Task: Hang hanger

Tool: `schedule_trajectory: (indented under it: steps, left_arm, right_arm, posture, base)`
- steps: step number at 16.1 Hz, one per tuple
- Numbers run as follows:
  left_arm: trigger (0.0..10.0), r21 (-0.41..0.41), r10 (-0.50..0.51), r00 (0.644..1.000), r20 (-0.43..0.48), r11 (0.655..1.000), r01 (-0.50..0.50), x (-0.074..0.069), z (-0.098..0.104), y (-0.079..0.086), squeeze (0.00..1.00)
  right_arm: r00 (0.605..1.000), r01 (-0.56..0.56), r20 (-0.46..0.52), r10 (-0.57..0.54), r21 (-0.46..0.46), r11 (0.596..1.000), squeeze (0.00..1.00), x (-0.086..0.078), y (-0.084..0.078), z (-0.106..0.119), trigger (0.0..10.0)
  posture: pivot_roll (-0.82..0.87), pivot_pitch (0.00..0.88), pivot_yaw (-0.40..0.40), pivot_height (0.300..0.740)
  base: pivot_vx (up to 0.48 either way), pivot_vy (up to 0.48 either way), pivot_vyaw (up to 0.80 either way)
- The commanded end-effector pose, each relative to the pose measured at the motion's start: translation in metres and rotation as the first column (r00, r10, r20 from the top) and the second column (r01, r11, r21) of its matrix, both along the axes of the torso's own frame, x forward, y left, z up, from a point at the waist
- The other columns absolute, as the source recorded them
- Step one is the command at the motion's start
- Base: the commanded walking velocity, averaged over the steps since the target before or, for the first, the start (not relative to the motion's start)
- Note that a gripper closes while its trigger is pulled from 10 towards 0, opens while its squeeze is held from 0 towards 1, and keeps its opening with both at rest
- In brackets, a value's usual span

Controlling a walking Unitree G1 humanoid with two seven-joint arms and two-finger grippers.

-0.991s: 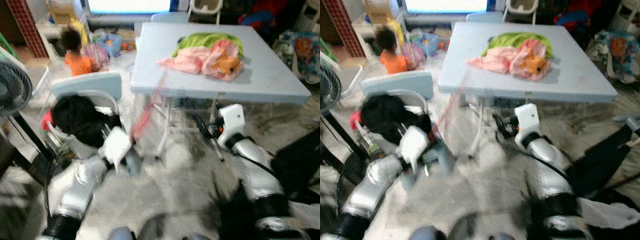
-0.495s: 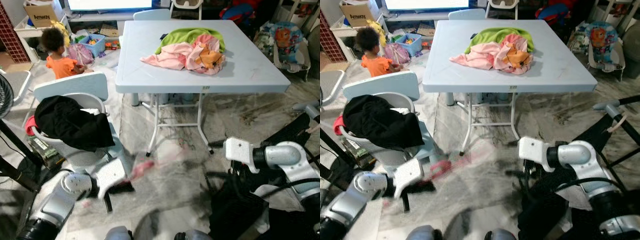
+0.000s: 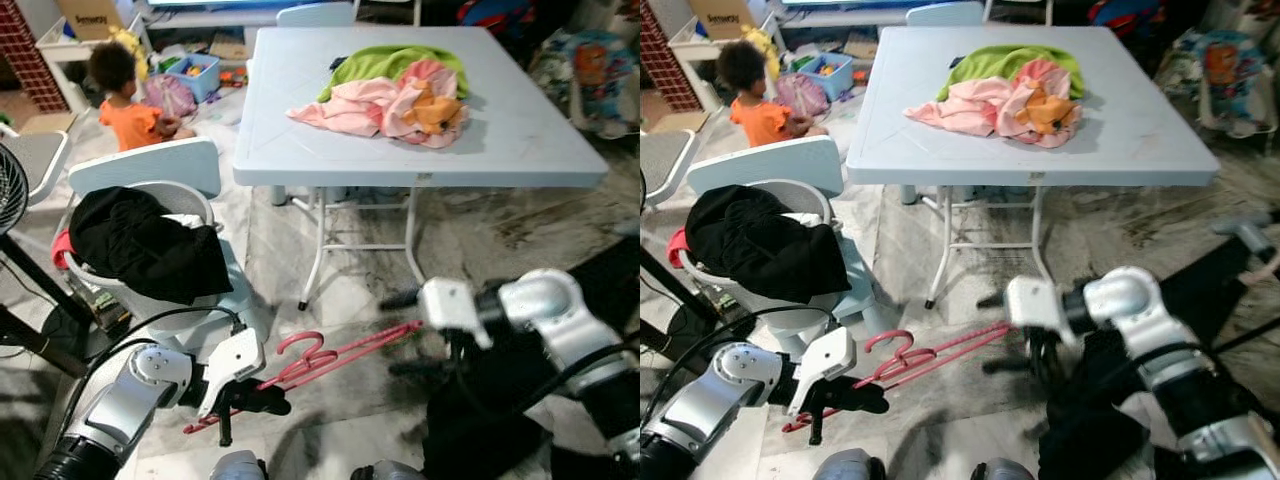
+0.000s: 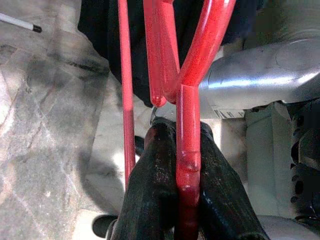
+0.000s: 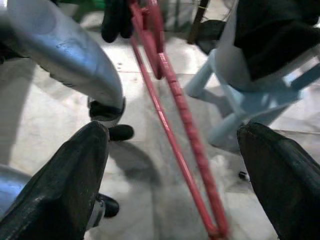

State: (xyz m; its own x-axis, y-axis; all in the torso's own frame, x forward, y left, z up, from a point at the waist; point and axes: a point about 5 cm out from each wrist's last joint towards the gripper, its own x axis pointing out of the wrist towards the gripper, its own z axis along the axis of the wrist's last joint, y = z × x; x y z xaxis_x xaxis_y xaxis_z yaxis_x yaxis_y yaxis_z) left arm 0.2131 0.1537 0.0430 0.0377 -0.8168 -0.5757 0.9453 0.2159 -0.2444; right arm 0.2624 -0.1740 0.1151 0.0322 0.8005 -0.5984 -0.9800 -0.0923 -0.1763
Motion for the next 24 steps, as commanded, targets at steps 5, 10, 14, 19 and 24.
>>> schedule_trajectory:
  steps: [5, 10, 14, 19, 24]
  left_arm:
    - [10.0, -0.015, -0.035, 0.999, 0.001, 0.999, 0.035, -0.002, 0.004, -0.009, 0.00]
    - [10.0, -0.008, -0.040, 0.999, 0.001, 0.999, 0.040, -0.004, 0.003, -0.010, 0.00]
    - [10.0, 0.002, -0.052, 0.999, 0.000, 0.999, 0.052, -0.006, 0.001, -0.011, 0.00]
    - [10.0, 0.015, -0.059, 0.998, 0.003, 0.998, 0.059, -0.005, 0.001, -0.010, 0.00]
    - [10.0, 0.018, -0.056, 0.998, 0.009, 0.998, 0.056, -0.005, 0.001, -0.009, 0.00]
  right_arm:
    - [1.000, -0.004, 0.016, 0.004, -0.022, 1.000, 0.00, -0.005, 0.019, -0.026, 10.0]
    - [0.994, -0.022, 0.101, 0.034, -0.119, 0.993, 0.00, 0.003, 0.023, -0.039, 0.0]
    - [0.987, -0.054, 0.139, 0.081, -0.191, 0.980, 0.00, 0.010, 0.017, -0.037, 0.0]
    - [0.980, -0.071, 0.159, 0.116, -0.267, 0.961, 0.00, 0.019, 0.010, -0.035, 0.0]
    - [0.980, -0.079, 0.150, 0.129, -0.302, 0.950, 0.00, 0.020, 0.004, -0.039, 0.0]
  posture:
    - [-0.03, 0.009, 0.000, 0.740]
    - [-0.02, 0.018, 0.004, 0.740]
    - [-0.03, 0.018, 0.007, 0.740]
    - [-0.03, 0.016, 0.010, 0.740]
    - [-0.03, 0.016, 0.013, 0.740]
  base:
    - [0.000, 0.000, 0.00]
    - [0.000, 0.000, 0.00]
    - [0.000, 0.000, 0.00]
    - [0.000, 0.000, 0.00]
    - [0.000, 0.000, 0.00]
